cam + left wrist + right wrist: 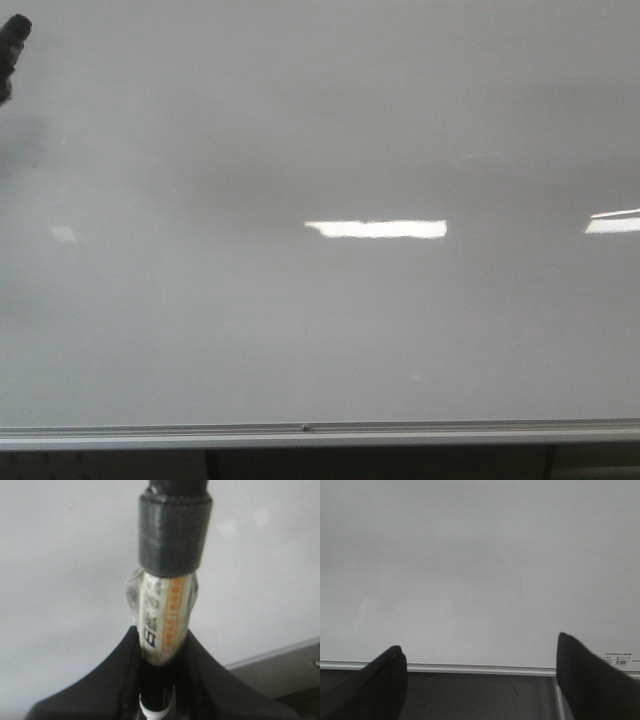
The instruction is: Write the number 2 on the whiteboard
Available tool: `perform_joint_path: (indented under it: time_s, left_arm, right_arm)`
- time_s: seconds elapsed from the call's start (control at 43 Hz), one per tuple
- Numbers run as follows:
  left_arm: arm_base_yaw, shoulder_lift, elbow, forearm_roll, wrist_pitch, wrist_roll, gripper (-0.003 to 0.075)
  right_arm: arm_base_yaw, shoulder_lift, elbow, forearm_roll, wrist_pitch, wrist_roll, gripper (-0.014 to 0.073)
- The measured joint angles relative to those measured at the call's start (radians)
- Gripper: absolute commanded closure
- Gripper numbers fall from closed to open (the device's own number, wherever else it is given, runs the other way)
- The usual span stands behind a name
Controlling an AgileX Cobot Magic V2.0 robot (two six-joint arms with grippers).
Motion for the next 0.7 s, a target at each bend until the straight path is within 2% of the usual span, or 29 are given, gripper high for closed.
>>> perform_joint_path:
  time_s: [0.163, 0.349, 0.581, 0.698]
  left_arm:
    - [-0.07, -0.059, -0.091, -0.068, 0.247, 0.165, 0.0681]
    - [-0.128, -0.086, -0.171, -0.234, 0.444, 0.373, 0.0681]
    - [-0.244, -0.088, -0.198, -0.292, 0.504, 0.476, 0.0681]
    - [-0.31, -0.084, -0.198, -0.293, 0.508, 0.498, 0.0681]
  right_arm:
    - [0.0, 0.0, 0.0, 0.0, 0.0, 0.0, -0.0032]
    - [0.0, 0.0, 0.0, 0.004, 0.0, 0.0, -0.0032]
    - [0.0, 0.0, 0.0, 0.002, -0.002, 0.0, -0.0031]
    - [0.003, 0.018, -0.028, 0.015, 0.026, -0.053, -0.0029]
